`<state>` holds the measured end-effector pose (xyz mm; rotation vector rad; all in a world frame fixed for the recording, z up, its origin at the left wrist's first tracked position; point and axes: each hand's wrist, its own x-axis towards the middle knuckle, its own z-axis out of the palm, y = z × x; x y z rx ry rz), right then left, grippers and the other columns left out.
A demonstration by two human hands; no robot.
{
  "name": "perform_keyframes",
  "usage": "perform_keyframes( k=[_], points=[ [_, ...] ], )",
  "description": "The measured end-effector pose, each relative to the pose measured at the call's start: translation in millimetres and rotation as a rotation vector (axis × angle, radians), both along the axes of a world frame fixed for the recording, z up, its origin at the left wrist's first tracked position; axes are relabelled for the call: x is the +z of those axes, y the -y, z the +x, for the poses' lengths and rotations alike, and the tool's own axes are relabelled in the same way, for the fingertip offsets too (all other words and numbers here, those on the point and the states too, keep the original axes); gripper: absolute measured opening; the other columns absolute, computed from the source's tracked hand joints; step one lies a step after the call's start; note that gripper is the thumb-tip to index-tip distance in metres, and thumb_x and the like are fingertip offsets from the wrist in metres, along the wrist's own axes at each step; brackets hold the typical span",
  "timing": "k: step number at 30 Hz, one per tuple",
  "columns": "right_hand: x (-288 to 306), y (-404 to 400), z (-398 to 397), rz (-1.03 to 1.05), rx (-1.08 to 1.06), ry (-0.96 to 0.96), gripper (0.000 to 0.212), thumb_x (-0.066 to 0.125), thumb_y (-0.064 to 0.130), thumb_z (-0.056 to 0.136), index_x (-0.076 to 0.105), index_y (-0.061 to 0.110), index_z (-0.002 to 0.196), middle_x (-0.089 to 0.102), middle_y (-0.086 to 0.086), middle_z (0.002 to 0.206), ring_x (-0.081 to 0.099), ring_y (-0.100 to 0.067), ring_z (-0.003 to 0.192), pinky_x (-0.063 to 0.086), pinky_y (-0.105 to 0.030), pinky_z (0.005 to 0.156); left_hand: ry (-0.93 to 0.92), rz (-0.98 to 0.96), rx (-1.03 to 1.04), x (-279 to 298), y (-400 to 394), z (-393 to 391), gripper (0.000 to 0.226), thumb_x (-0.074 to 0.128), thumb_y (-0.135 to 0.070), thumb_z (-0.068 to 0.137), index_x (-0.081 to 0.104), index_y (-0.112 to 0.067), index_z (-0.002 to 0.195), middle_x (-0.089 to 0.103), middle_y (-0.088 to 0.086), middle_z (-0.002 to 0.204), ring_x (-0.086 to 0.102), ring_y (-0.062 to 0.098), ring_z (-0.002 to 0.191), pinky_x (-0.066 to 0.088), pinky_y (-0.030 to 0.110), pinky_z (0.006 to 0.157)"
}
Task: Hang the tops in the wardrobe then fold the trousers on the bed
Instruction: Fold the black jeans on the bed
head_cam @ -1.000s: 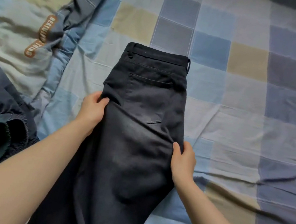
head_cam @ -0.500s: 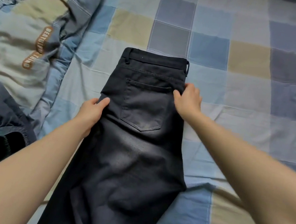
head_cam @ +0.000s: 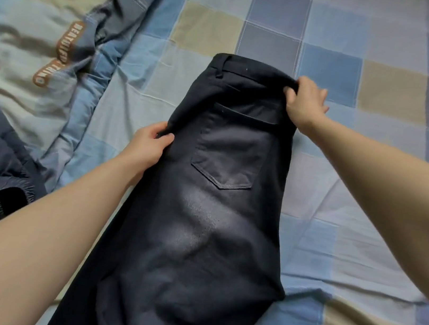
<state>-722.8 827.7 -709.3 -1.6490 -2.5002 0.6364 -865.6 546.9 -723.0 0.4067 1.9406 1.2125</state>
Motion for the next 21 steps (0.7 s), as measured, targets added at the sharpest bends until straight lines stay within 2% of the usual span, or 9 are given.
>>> perform_keyframes(
  k=[2, 4, 5, 7, 9, 12, 16, 18, 21],
  points=[
    [-4.8, 4.5, 3.9, -0.044, -0.029, 0.067, 0.025, 0.036, 0.025, 0.100, 0.046, 0.011, 0.119, 0.043, -0.011, 0.136, 0.030, -0.038, 0.128, 0.029, -0.047, 0.096, 0.012, -0.016, 0.010, -3.3, -4.4, 0.4, 0.029, 0.048, -0.006, 0.099, 0.067, -0.019, 0.116, 0.071, -0.006, 0.099, 0.066, 0.005, 0.084, 0.054, 0.015, 0.074],
    [-6.4, 3.7, 3.5, -0.102, 0.000, 0.121, 0.027, 0.036, 0.016, 0.098, 0.042, 0.013, 0.124, 0.040, -0.010, 0.139, 0.029, -0.039, 0.130, 0.027, -0.049, 0.101, 0.043, -0.042, 0.038, -5.9, -8.1, -1.1, 0.029, 0.048, -0.005, 0.099, 0.065, -0.014, 0.121, 0.071, 0.002, 0.105, 0.066, 0.013, 0.090, 0.055, 0.019, 0.078],
    [-5.9, 3.5, 6.0, -0.121, 0.020, 0.090, 0.034, 0.037, 0.014, 0.097, 0.039, 0.015, 0.131, 0.038, -0.010, 0.143, 0.030, -0.038, 0.132, 0.027, -0.048, 0.105, 0.059, -0.047, 0.060, -7.9, -8.6, -0.6, 0.030, 0.049, -0.005, 0.098, 0.063, -0.012, 0.124, 0.069, 0.006, 0.112, 0.065, 0.016, 0.097, 0.054, 0.023, 0.083],
    [-4.7, 8.9, 15.0, -0.161, 0.021, -0.104, 0.050, 0.041, 0.015, 0.096, 0.028, 0.016, 0.144, 0.032, -0.010, 0.150, 0.033, -0.034, 0.135, 0.026, -0.040, 0.111, 0.057, -0.052, 0.130, -9.4, -4.7, 0.1, 0.036, 0.057, -0.008, 0.096, 0.056, -0.014, 0.131, 0.064, 0.005, 0.122, 0.063, 0.017, 0.107, 0.053, 0.030, 0.093],
    [-3.8, 32.5, 42.2, -0.182, -0.070, -0.262, 0.058, 0.047, 0.018, 0.094, 0.024, 0.012, 0.147, 0.031, -0.010, 0.151, 0.035, -0.028, 0.135, 0.026, -0.034, 0.111, 0.054, -0.036, 0.194, -8.0, 9.4, 7.4, 0.049, 0.067, -0.007, 0.089, 0.052, -0.019, 0.134, 0.066, 0.001, 0.115, 0.065, 0.014, 0.102, 0.053, 0.028, 0.088],
    [-11.3, 103.0, 110.0, -0.248, -0.110, -0.262, 0.052, 0.055, 0.018, 0.092, 0.035, 0.003, 0.138, 0.041, -0.017, 0.137, 0.045, -0.030, 0.123, 0.033, -0.038, 0.108, 0.079, -0.052, 0.194, -1.4, 45.9, 31.1, 0.054, 0.072, 0.003, 0.081, 0.053, -0.014, 0.129, 0.069, 0.004, 0.108, 0.067, 0.013, 0.090, 0.053, 0.023, 0.077],
    [-12.5, 225.4, 188.3, -0.375, -0.197, -0.321, 0.028, 0.061, 0.021, 0.090, 0.049, 0.011, 0.112, 0.052, -0.010, 0.104, 0.051, -0.024, 0.092, 0.039, -0.029, 0.084, -0.046, -0.284, 0.032, 12.9, 112.4, 61.5, 0.037, 0.075, 0.005, 0.075, 0.064, -0.010, 0.108, 0.071, 0.005, 0.097, 0.064, 0.007, 0.078, 0.049, 0.018, 0.068],
    [-4.7, 275.4, 209.5, -0.547, -0.344, -0.374, 0.027, 0.062, 0.027, 0.090, 0.045, 0.017, 0.107, 0.057, -0.008, 0.100, 0.056, -0.025, 0.089, 0.042, -0.031, 0.080, -0.089, -0.429, 0.007, 18.7, 150.9, 78.0, 0.033, 0.075, 0.004, 0.074, 0.066, -0.007, 0.103, 0.069, 0.006, 0.083, 0.065, 0.018, 0.074, 0.051, 0.026, 0.066],
    [9.2, 322.7, 224.6, -0.769, -0.571, -0.472, 0.032, 0.061, 0.027, 0.091, 0.039, 0.018, 0.112, 0.062, -0.008, 0.095, 0.063, -0.027, 0.090, 0.051, -0.045, 0.088, -0.007, -0.641, 0.012, 25.8, 200.1, 112.6, 0.030, 0.072, 0.004, 0.075, 0.058, -0.007, 0.099, 0.061, 0.011, 0.074, 0.060, 0.026, 0.065, 0.055, 0.042, 0.068]
  ],
)
